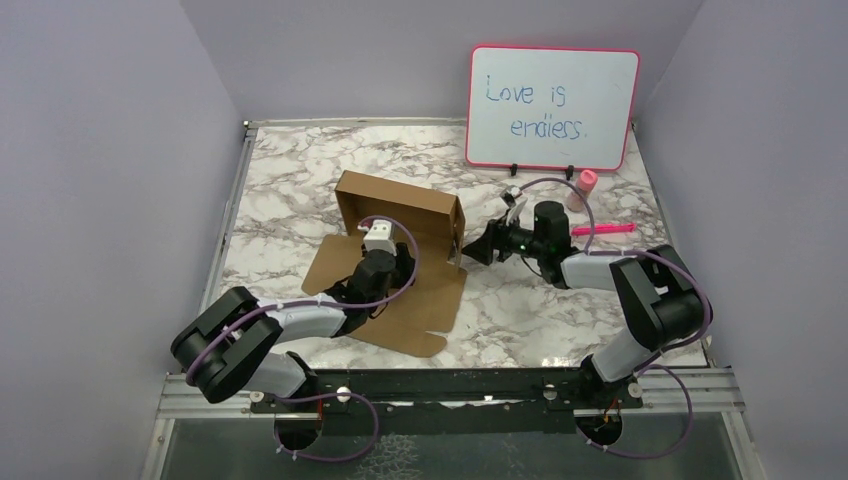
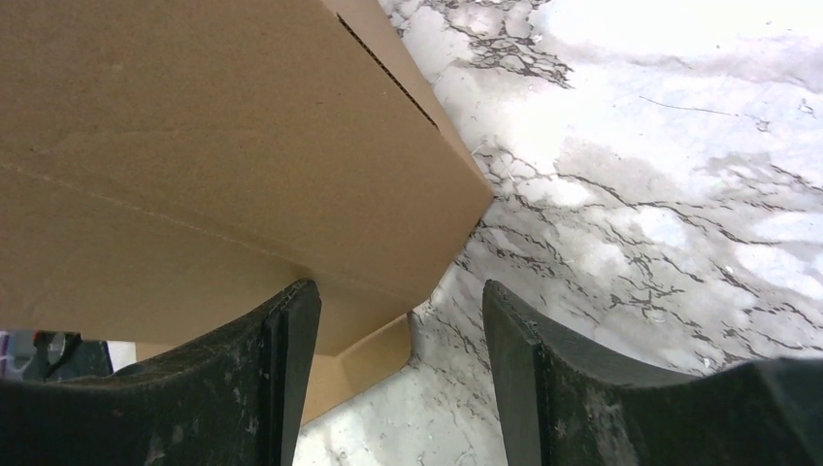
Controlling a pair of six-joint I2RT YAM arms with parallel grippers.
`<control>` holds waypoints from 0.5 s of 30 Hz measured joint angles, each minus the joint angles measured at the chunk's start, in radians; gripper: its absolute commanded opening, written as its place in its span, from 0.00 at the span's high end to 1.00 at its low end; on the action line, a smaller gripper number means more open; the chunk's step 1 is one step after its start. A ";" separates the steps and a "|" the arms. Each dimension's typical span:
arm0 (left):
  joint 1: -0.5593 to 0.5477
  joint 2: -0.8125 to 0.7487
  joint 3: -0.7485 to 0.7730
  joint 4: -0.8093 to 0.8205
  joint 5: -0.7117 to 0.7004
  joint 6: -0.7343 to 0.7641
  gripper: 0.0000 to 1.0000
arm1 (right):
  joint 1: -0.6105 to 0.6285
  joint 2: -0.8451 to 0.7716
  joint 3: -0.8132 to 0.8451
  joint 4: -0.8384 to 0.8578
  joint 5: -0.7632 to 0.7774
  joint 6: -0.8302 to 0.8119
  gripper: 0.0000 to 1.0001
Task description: Fold the paper box
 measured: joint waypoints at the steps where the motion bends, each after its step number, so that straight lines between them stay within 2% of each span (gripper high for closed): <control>1: 0.021 0.000 -0.009 -0.001 0.004 -0.005 0.47 | 0.004 0.002 0.000 0.001 0.000 -0.006 0.31; 5: 0.060 0.005 -0.031 -0.015 0.032 -0.034 0.48 | 0.021 0.010 0.004 0.012 0.002 -0.027 0.30; 9: 0.064 0.043 -0.031 -0.019 0.069 -0.056 0.52 | 0.050 0.027 0.023 0.025 0.025 -0.055 0.26; 15: 0.069 0.095 -0.029 0.016 0.113 -0.091 0.54 | 0.096 0.048 0.028 0.089 0.094 -0.087 0.25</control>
